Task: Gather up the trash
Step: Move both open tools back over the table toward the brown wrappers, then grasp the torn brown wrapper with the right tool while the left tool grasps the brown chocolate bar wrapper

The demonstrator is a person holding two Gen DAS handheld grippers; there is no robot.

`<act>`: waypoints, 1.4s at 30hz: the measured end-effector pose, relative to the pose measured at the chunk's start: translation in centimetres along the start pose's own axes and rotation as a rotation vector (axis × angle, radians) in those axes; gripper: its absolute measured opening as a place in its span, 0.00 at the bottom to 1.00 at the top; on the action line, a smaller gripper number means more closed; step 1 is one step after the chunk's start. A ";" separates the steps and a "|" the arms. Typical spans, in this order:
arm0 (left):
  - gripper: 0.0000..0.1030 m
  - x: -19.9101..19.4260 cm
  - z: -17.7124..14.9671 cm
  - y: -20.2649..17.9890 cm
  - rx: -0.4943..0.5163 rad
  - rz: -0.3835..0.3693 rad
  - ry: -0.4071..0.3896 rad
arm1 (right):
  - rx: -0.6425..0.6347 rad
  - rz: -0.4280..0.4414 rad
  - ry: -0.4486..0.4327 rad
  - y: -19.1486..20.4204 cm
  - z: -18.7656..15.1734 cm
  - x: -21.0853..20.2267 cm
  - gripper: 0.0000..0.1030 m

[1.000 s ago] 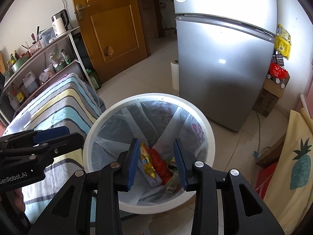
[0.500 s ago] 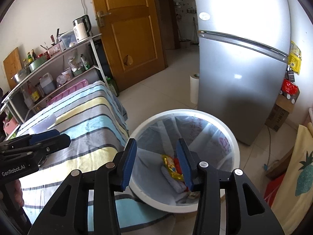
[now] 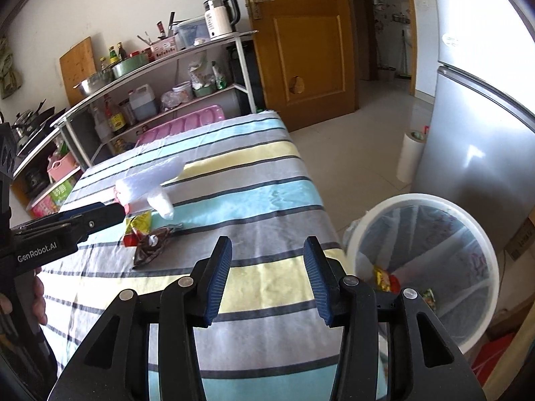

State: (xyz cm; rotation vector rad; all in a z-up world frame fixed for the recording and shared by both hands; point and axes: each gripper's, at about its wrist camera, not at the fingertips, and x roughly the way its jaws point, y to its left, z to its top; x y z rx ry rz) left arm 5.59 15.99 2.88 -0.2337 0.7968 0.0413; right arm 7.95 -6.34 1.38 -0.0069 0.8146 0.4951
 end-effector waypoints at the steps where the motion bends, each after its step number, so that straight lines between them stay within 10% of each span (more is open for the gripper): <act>1: 0.50 -0.2 0.0 0.9 -0.015 0.012 -0.004 | -0.013 0.011 0.005 0.9 0.1 0.4 0.45; 18: 0.55 -3.1 -0.6 10.7 -0.147 0.125 -0.035 | -0.115 0.154 0.155 10.5 -0.3 6.9 0.47; 42: 0.61 1.9 0.2 13.3 -0.217 0.122 0.059 | -0.186 -0.019 0.145 11.2 0.3 8.6 0.40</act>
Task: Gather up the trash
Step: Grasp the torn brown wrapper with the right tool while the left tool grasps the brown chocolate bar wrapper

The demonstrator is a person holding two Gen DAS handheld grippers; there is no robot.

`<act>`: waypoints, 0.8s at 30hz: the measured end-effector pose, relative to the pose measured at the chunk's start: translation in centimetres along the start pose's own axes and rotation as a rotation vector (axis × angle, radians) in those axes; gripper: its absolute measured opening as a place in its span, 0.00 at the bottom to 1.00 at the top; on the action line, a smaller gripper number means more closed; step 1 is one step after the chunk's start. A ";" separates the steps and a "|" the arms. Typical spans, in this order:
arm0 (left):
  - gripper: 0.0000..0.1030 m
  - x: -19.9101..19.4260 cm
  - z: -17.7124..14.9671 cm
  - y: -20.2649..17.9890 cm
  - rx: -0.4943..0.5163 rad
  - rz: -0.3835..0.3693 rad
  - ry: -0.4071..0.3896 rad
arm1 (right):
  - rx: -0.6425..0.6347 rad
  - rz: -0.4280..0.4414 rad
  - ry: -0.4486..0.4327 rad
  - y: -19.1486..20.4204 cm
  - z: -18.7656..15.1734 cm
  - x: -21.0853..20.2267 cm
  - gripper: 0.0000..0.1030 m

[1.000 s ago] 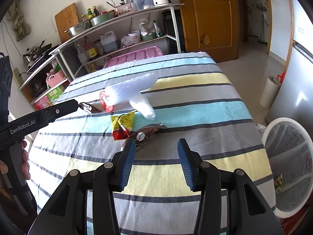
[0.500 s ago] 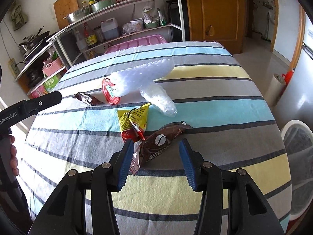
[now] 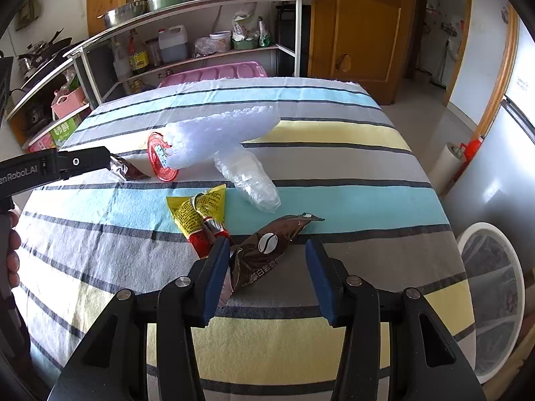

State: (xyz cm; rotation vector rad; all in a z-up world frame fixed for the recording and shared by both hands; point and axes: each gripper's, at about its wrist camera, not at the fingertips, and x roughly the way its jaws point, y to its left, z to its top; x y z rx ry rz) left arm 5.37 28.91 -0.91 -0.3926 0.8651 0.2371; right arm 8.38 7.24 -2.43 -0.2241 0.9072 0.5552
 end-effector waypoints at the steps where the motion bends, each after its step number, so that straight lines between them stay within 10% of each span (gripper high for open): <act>1: 0.61 0.3 0.0 -0.2 0.003 0.007 0.004 | -0.005 0.000 -0.001 0.1 0.0 0.0 0.35; 11: 0.61 2.8 -0.1 -0.3 -0.010 0.064 0.063 | -0.023 0.010 -0.014 0.0 -0.4 -0.6 0.13; 24: 0.61 0.0 -0.9 3.5 -0.064 0.149 0.021 | -0.042 0.033 -0.021 0.0 -0.8 -1.0 0.10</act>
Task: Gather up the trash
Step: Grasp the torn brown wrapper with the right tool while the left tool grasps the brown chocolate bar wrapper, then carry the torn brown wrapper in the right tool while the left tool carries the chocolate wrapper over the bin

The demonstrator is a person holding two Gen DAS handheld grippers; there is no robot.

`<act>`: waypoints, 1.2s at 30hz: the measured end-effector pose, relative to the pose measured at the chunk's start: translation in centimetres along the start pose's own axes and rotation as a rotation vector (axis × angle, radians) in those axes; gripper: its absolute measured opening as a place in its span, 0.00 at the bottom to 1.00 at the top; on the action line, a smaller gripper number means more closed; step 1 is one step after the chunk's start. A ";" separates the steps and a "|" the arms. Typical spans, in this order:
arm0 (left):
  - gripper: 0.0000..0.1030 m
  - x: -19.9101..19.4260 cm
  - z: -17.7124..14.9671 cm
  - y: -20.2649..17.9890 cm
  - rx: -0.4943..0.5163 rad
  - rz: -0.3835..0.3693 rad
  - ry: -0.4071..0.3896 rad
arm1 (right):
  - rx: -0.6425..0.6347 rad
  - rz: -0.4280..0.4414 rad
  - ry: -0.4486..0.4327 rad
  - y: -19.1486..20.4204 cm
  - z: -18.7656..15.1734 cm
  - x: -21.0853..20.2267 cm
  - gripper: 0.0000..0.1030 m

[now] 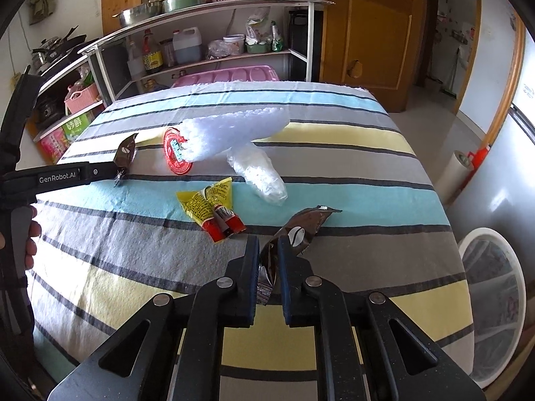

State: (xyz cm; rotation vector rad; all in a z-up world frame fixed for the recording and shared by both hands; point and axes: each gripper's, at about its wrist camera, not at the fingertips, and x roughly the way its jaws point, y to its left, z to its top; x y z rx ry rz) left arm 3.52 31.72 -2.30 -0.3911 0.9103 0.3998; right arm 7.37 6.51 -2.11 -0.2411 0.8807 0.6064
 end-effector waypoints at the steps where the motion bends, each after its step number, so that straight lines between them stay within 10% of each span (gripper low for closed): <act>1: 0.61 -0.2 0.0 0.1 -0.008 -0.016 -0.007 | -0.004 -0.003 -0.001 0.1 0.0 0.0 0.09; 12: 0.59 2.2 1.2 -2.1 -0.010 -0.029 -0.007 | 0.014 -0.005 -0.016 -0.6 0.3 0.0 0.08; 25: 0.16 2.5 1.5 -2.4 0.051 0.030 -0.014 | 0.019 -0.001 -0.023 -1.0 0.3 0.1 0.08; 36: 0.15 0.5 0.4 -3.5 0.086 -0.026 -0.039 | 0.070 0.044 -0.050 -2.3 -0.1 -0.9 0.04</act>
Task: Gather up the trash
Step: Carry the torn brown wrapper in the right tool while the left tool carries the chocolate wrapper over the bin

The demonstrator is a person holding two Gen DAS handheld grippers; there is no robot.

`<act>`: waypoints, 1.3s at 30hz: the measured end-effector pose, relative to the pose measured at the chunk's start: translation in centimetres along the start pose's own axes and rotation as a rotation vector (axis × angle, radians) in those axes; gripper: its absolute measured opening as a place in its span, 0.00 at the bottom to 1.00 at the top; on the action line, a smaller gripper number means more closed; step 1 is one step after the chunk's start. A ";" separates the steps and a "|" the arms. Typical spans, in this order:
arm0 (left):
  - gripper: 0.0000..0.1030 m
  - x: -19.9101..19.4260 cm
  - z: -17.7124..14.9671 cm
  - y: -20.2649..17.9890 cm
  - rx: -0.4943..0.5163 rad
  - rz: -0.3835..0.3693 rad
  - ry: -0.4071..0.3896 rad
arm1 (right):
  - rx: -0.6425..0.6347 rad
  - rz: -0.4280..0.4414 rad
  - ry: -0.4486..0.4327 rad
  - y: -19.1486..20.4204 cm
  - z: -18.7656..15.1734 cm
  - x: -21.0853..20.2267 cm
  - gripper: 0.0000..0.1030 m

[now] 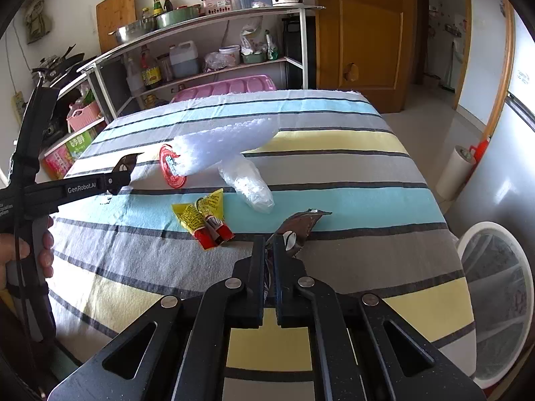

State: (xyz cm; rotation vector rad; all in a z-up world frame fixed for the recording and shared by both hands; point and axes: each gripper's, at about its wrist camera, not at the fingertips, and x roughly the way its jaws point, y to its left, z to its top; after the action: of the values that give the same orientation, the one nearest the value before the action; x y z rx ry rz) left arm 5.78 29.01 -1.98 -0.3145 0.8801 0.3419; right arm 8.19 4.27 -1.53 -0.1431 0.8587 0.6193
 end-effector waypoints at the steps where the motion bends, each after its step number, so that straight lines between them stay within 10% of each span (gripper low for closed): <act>1: 0.15 -0.4 -0.1 -0.2 0.008 -0.004 -0.010 | 0.000 0.002 -0.006 -0.1 0.0 -0.2 0.04; 12: 0.15 -3.3 -1.0 -1.6 0.036 -0.060 -0.048 | 0.095 0.044 0.013 -1.8 0.0 -0.1 0.04; 19: 0.15 -3.3 -1.6 -2.1 0.044 -0.070 -0.040 | 0.103 0.070 0.064 -0.6 0.4 1.7 0.33; 39: 0.15 -5.0 -1.9 -4.6 0.101 -0.101 -0.061 | 0.038 0.014 0.011 -0.3 -0.1 -0.6 0.16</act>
State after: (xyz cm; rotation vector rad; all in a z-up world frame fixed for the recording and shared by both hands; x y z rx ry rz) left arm 3.38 23.28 1.42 -0.2523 0.8157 0.2118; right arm 8.02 3.68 -1.21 -0.1065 0.8817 0.6155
